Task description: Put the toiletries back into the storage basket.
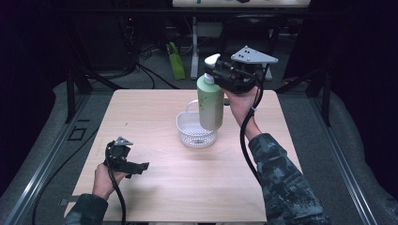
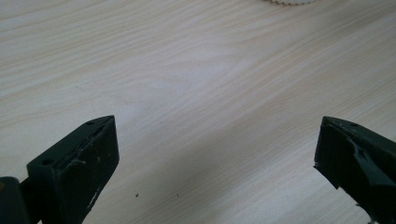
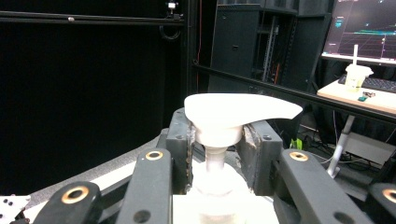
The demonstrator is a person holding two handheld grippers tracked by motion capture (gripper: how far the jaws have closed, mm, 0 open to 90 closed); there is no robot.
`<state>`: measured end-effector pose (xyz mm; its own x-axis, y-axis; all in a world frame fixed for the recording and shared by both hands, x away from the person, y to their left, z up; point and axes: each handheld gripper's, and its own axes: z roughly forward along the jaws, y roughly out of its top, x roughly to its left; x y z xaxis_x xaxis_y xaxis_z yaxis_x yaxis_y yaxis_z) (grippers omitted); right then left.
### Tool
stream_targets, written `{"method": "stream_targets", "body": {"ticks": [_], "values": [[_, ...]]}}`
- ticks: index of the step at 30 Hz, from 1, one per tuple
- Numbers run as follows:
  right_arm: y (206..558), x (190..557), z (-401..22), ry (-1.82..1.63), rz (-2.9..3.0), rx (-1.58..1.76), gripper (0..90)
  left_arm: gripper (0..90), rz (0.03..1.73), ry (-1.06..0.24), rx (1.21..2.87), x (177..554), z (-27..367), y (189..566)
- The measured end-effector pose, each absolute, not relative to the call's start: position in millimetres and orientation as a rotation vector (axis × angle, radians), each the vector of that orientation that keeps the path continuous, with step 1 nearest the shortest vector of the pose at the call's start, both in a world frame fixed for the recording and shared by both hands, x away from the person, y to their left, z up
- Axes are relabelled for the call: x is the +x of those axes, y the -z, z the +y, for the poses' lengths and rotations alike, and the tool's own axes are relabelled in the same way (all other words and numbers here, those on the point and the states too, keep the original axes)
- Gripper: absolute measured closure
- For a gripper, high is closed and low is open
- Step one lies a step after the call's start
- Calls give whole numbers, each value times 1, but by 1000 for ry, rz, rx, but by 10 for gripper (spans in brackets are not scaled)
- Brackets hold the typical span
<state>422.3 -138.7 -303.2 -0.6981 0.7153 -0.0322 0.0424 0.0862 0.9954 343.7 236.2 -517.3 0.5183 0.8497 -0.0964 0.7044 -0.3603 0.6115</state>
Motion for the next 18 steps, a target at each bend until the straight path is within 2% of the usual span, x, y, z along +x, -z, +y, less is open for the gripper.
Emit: {"method": "stream_targets", "body": {"ticks": [18], "values": [[311, 434, -119, -1657, 1860, 760, 672, 0, 1258, -312, 2157, 343, 237, 518]]}}
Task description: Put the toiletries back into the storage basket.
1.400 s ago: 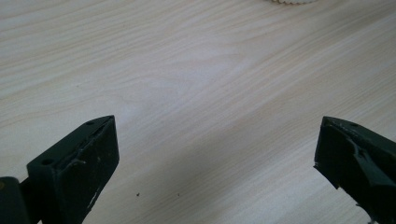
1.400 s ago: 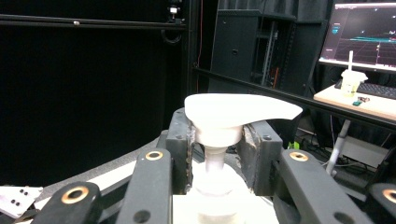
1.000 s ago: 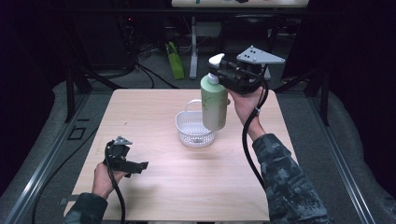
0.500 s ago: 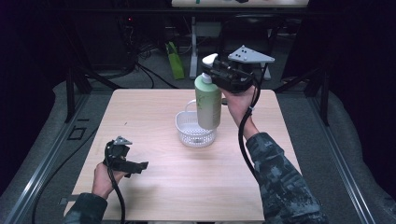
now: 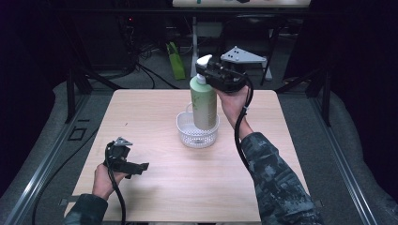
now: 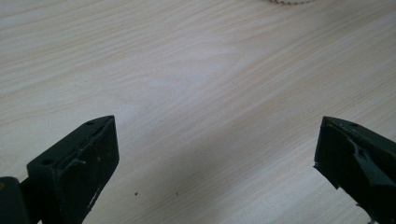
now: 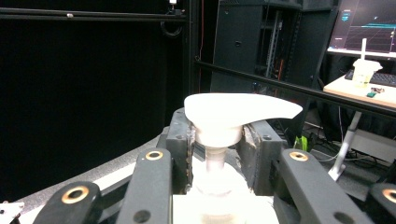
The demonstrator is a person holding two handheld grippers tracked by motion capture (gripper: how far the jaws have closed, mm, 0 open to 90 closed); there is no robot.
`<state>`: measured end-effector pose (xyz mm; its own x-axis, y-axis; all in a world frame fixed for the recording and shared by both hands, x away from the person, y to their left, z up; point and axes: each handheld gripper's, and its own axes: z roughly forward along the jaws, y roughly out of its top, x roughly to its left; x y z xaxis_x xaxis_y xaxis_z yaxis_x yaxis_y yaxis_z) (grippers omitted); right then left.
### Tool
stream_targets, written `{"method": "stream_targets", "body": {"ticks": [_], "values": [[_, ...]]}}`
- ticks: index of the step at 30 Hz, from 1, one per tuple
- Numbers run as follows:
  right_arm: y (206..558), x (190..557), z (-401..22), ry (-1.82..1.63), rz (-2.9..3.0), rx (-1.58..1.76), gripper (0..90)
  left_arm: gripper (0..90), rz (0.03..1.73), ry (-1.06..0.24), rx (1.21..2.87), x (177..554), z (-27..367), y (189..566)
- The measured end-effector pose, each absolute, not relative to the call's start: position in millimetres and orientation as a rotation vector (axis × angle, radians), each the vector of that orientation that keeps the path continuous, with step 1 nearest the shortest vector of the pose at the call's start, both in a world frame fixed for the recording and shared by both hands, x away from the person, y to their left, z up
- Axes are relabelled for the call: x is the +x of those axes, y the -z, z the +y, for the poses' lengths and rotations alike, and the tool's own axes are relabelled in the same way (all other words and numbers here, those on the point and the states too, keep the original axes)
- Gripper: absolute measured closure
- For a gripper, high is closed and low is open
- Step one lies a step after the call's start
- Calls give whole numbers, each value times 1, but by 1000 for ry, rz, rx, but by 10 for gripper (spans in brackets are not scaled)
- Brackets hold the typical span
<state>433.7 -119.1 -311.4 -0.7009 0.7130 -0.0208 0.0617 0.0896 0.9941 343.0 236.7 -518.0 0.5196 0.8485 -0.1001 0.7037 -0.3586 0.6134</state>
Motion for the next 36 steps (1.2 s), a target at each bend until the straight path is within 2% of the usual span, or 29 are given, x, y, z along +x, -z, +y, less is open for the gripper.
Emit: {"method": "stream_targets", "body": {"ticks": [36], "values": [[356, 453, -97, -1627, 1918, 828, 672, 0, 1258, -304, 2152, 343, 237, 518]]}}
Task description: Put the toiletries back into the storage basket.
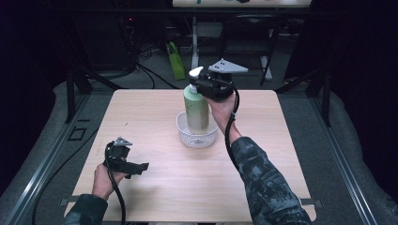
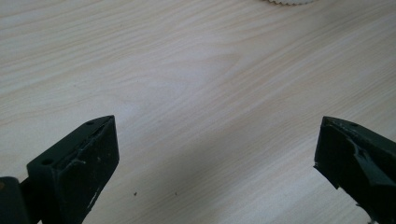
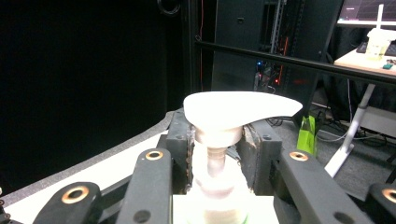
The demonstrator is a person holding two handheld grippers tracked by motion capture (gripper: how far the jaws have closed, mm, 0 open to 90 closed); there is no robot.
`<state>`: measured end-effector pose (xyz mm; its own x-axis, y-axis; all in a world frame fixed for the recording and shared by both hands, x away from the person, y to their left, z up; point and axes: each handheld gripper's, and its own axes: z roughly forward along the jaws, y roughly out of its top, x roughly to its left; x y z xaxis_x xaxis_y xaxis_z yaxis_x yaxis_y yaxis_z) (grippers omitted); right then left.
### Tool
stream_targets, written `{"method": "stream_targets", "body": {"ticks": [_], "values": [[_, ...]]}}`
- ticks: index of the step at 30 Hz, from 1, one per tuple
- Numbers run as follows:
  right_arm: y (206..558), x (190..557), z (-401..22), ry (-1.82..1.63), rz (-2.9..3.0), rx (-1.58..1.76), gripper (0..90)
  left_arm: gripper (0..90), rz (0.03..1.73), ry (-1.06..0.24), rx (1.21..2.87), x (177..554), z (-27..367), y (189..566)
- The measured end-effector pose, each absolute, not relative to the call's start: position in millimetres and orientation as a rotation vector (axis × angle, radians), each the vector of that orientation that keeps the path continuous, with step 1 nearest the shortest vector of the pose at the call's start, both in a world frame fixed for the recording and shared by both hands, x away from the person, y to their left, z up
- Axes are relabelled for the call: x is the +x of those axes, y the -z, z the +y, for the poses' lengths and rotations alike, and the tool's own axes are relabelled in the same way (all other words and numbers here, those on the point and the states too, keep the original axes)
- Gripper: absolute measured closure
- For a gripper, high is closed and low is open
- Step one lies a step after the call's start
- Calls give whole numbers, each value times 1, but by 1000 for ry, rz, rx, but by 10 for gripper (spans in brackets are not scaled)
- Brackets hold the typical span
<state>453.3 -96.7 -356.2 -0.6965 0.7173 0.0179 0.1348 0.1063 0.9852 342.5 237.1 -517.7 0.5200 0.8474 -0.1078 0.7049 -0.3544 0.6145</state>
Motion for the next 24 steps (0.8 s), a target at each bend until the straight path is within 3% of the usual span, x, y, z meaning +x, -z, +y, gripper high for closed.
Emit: {"method": "stream_targets", "body": {"ticks": [24], "values": [[386, 457, -96, -1600, 1957, 870, 672, 0, 1258, -302, 2153, 342, 237, 518]]}}
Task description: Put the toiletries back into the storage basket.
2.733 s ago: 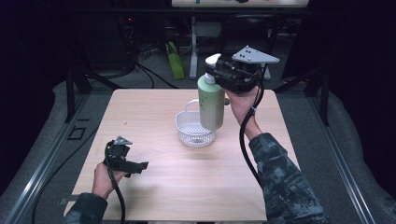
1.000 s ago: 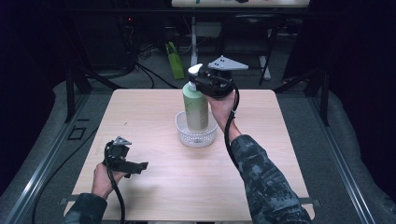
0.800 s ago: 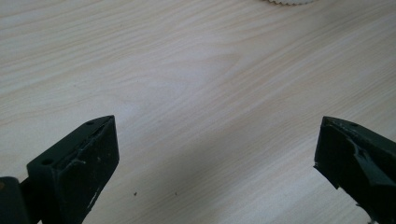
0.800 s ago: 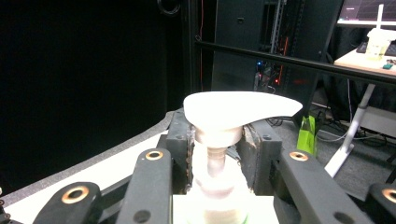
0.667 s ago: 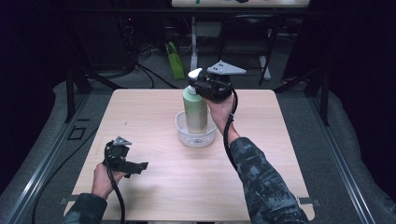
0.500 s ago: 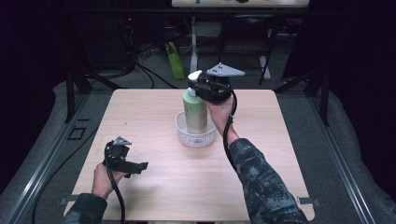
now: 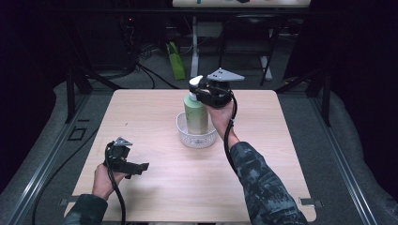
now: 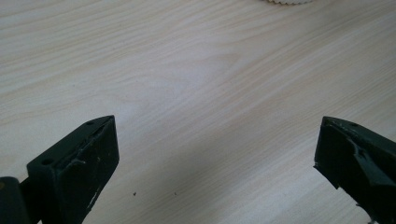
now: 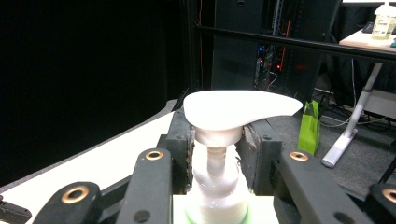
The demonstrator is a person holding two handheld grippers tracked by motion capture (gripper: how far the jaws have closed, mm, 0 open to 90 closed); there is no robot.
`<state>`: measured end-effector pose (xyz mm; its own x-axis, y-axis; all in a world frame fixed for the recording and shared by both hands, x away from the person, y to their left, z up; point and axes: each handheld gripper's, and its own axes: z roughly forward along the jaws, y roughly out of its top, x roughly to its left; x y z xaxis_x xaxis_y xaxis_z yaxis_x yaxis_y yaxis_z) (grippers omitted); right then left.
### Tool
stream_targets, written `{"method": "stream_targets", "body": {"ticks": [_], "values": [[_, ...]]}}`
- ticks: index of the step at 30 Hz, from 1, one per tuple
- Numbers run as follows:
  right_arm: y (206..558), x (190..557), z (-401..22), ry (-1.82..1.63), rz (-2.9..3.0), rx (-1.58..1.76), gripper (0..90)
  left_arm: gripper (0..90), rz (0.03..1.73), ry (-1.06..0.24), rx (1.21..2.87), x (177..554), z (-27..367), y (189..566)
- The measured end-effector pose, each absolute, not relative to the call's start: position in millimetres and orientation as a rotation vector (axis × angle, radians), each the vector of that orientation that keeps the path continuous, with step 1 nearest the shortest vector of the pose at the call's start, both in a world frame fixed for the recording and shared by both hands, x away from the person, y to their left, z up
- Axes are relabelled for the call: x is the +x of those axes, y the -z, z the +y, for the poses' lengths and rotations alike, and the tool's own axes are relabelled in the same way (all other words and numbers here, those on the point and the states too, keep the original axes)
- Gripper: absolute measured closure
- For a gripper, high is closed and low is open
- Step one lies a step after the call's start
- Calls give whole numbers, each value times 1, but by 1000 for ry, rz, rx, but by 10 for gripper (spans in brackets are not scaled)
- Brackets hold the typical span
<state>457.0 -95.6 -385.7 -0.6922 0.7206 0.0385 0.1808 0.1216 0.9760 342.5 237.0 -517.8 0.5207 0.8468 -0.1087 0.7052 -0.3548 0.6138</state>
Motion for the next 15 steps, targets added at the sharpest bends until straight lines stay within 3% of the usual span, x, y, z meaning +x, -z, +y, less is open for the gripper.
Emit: {"method": "stream_targets", "body": {"ticks": [15], "values": [[397, 458, -98, -1595, 1965, 887, 671, 0, 1251, -293, 2156, 343, 237, 518]]}}
